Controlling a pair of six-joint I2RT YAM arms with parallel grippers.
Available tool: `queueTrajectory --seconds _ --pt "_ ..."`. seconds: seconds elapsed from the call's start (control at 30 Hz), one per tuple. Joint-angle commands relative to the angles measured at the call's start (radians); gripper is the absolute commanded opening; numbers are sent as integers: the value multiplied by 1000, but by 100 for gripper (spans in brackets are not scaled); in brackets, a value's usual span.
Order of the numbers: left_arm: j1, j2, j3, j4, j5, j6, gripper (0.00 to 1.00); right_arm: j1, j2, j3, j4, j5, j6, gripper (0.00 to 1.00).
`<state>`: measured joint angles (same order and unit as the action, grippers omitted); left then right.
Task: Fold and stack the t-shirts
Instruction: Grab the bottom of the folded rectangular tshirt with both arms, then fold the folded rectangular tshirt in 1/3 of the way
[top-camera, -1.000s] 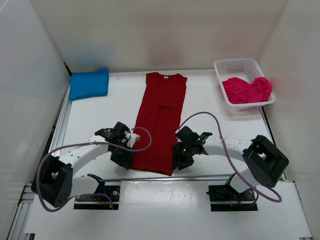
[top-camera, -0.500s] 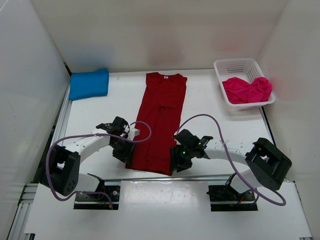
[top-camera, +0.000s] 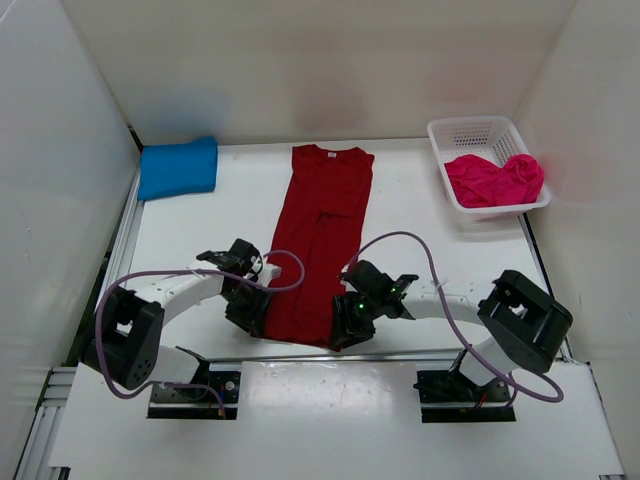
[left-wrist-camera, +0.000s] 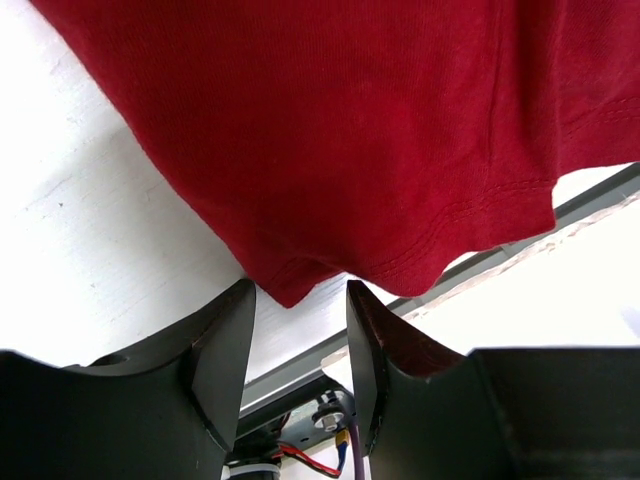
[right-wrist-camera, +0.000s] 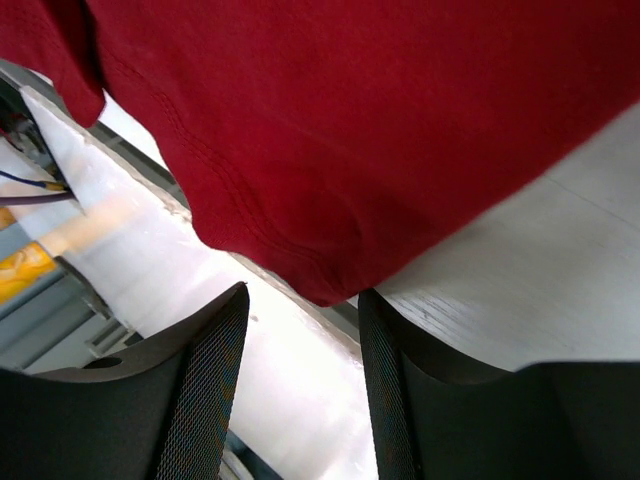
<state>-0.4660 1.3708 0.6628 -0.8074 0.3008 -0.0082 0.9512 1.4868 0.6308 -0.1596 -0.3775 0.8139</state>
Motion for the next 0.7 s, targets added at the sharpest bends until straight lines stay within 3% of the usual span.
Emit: queueTrajectory --seconds 0.0,0.1,0.17,0.23,0.3,0.37,0.53,0.67 --pt "6 -18 21 50 18 8 52 8 49 -48 -14 60 8 53" --pt "6 7 21 50 29 8 52 8 49 -59 -5 60 19 43" --pt "6 36 32 50 29 8 51 8 49 -59 -4 60 19 28" --pt "6 88 43 50 29 8 44 8 58 -59 -4 69 19 15" --pt "-5 140 52 50 29 8 28 8 58 -49 -4 69 19 4" --pt "-5 162 63 50 38 8 11 8 49 -49 -14 78 19 0" --pt "-16 145 93 50 50 8 11 8 -6 -11 -81 110 -18 0" --pt "-16 93 176 -50 60 8 11 -3 -95 87 -243 190 -74 0"
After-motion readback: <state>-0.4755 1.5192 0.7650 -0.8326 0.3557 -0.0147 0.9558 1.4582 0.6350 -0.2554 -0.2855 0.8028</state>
